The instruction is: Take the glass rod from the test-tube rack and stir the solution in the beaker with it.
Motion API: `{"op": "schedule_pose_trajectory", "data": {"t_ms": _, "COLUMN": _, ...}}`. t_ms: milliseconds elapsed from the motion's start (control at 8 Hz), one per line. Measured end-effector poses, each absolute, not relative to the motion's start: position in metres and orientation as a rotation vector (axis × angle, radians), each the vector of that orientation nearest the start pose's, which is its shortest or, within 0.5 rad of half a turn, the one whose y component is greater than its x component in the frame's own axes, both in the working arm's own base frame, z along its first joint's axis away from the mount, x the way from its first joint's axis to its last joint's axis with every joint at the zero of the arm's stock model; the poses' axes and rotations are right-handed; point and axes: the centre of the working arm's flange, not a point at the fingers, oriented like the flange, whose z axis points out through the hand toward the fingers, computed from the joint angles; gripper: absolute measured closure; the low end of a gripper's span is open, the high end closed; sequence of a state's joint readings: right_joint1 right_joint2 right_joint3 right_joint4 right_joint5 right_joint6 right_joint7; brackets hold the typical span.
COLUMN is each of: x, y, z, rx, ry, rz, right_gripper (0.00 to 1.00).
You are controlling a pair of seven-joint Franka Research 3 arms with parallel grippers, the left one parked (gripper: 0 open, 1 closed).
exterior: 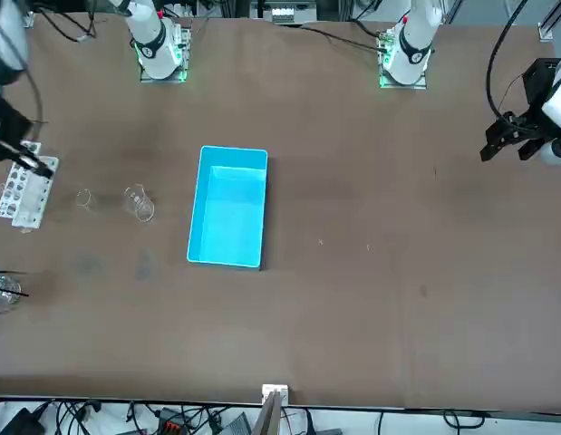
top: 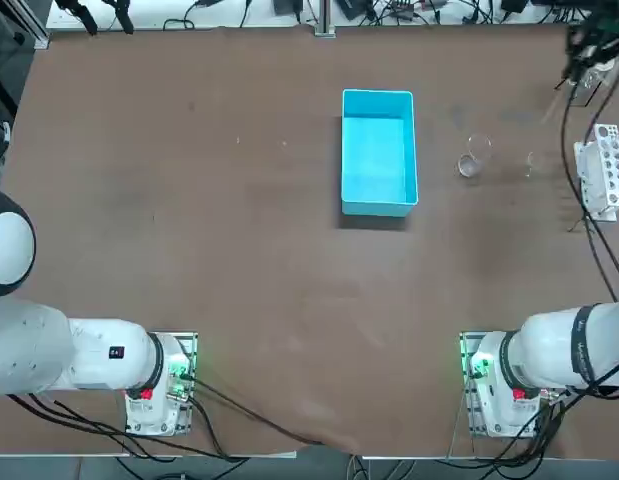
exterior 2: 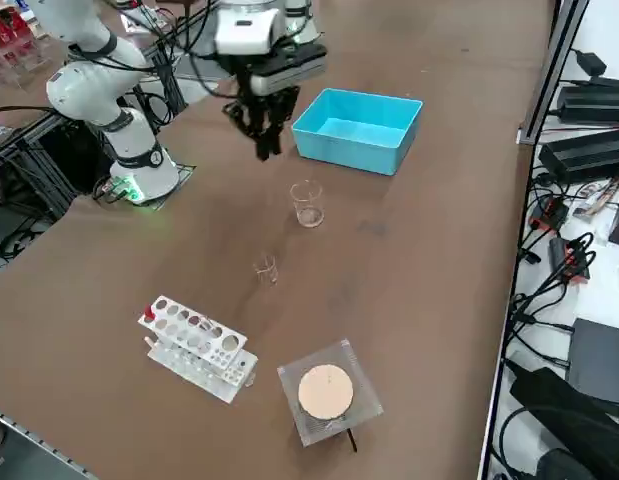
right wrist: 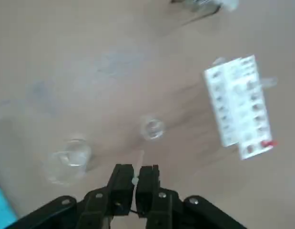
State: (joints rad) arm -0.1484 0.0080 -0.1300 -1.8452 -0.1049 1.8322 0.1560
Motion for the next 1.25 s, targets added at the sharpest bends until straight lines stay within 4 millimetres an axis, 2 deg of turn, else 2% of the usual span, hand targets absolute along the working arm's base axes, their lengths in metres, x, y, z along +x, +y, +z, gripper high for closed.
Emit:
{"op": "schedule_pose_trajectory", "data": {"t_ms": 125, "x": 0.526, "y": -0.212, "z": 0.514, "rx": -3.182, "ry": 0.627, "rz": 0.022, "right_gripper": 0.92}}
{"op": "schedule_pose_trajectory", "data": {"t_ms": 250, "x": 0.514, "y": -0.254, "z": 0.512, "rx": -3.189, "ry": 0.629, "rz": -0.018, "right_gripper": 0.92}}
{"op": "schedule_pose_trajectory", "data": {"t_ms": 375, "x": 0.506, "y": -0.285, "z": 0.507, "rx": -3.195, "ry": 0.65, "rz": -0.058, "right_gripper": 0.92}}
{"op": "schedule_pose_trajectory", "data": {"t_ms": 625, "x": 0.496, "y": -0.336, "z": 0.481, "rx": -3.192, "ry": 0.711, "rz": -0.1, "right_gripper": 0.93}}
{"op": "schedule_pose_trajectory", "data": {"t_ms": 875, "x": 0.483, "y": -0.364, "z": 0.455, "rx": -3.131, "ry": 0.764, "rz": -0.088, "right_gripper": 0.96}}
{"op": "schedule_pose_trajectory", "data": {"t_ms": 1250, "x": 0.456, "y": -0.388, "z": 0.433, "rx": -3.097, "ry": 0.774, "rz": -0.077, "right_gripper": 0.96}}
